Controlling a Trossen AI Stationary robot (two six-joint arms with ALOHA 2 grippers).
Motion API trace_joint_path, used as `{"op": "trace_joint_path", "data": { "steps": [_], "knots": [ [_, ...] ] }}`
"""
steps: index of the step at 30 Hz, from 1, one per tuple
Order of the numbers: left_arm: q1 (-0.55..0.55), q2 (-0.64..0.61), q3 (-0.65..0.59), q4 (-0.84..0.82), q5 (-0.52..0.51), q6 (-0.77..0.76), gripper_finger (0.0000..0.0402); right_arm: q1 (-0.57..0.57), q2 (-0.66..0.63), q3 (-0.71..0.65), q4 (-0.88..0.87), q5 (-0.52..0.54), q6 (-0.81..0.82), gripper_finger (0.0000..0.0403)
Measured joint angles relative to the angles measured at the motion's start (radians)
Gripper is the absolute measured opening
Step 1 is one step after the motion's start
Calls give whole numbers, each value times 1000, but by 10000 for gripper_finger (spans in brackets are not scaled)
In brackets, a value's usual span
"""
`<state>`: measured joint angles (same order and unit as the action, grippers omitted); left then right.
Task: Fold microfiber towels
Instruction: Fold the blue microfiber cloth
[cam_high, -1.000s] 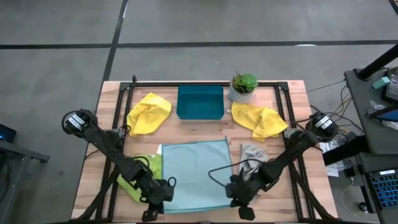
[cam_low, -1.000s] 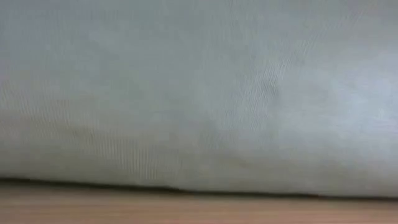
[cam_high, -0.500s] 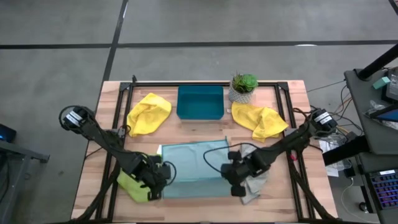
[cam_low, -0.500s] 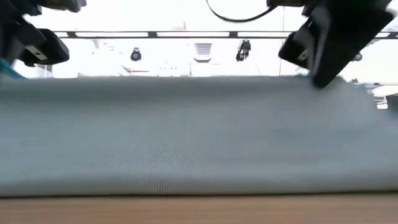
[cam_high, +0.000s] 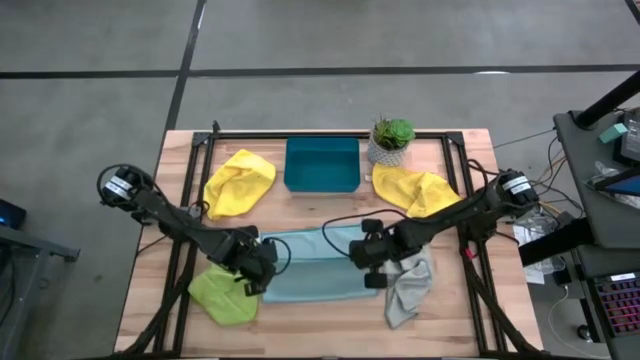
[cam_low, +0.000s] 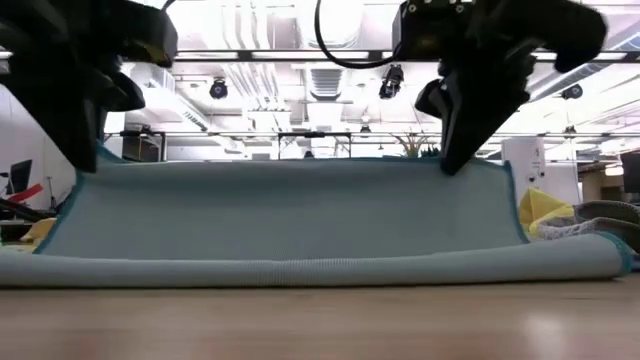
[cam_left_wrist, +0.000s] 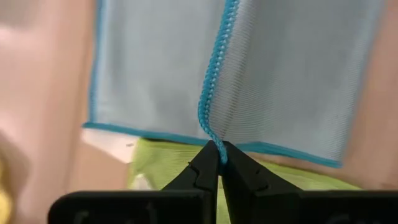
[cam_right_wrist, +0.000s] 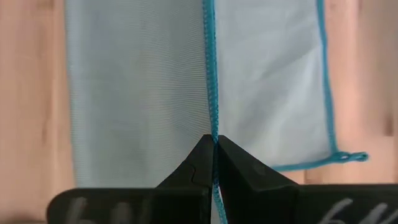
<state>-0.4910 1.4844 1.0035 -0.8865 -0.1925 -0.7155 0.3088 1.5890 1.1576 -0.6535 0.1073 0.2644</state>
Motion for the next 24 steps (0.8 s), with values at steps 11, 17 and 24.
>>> {"op": "trace_joint_path", "data": {
  "steps": [11, 17, 24],
  "knots": [
    [80, 3, -66, 5, -27, 23, 0, -82, 0, -16, 13, 31, -117, 8],
    [106, 4, -92, 7, -47, 22, 0, -112, 0, -48, 65, 34, -150, 8],
    [128, 3, -95, 7, -121, 45, 0, -137, 0, -63, 68, 81, -173, 8]
  ]
}}
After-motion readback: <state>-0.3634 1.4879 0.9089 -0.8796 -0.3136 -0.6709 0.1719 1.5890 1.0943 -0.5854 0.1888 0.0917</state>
